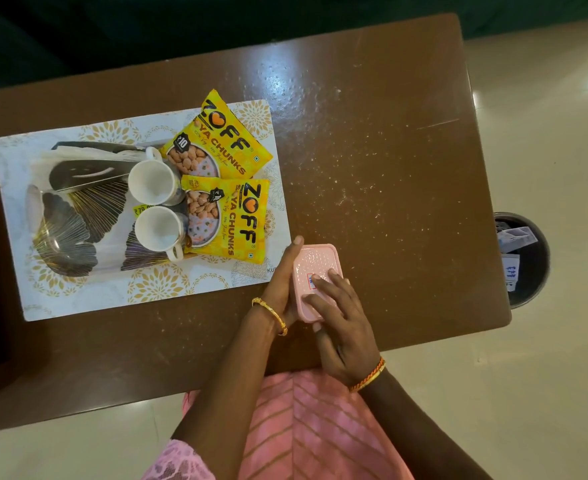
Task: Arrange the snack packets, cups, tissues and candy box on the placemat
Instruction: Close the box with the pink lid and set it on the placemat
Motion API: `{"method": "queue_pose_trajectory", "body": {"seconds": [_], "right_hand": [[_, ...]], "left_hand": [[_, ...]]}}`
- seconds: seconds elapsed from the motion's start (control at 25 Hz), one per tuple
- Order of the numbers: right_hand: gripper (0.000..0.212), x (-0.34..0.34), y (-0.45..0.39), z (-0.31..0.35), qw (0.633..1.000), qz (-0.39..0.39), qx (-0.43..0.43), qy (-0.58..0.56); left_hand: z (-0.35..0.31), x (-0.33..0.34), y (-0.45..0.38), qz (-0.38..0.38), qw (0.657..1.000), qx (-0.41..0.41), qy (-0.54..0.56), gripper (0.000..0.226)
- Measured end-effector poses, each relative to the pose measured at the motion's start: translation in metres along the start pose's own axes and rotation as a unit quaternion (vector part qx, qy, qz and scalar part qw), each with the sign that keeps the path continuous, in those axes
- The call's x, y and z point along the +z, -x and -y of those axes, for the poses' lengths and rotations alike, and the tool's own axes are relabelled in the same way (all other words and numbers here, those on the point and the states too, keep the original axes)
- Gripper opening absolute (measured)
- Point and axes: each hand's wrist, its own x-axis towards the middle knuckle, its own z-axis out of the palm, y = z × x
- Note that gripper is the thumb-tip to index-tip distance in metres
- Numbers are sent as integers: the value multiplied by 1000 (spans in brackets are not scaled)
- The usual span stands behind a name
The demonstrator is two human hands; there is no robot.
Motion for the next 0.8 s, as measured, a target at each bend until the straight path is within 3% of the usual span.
{"method": "queue_pose_trajectory", "body": {"seconds": [0.16, 0.32, 0.6, 0.68, 0.8], "right_hand": [[42, 5, 2, 0, 1000, -14, 11, -22], [33, 7, 0, 4, 993, -60, 53, -87], [12, -10, -38, 18, 915, -236, 253, -207], [12, -18, -51, 19, 868, -206, 354, -280], [39, -32, -63, 20, 819, -69, 449, -351]], "left_hand": [[1, -3, -1, -13, 999, 29, -29, 41], [2, -7, -2, -36, 998, 34, -44, 36], [4, 7, 7, -42, 996, 54, -62, 35], [-2, 16, 15, -25, 994, 64, -79, 32], [-12, 28, 31, -6, 991, 60, -120, 25]]}}
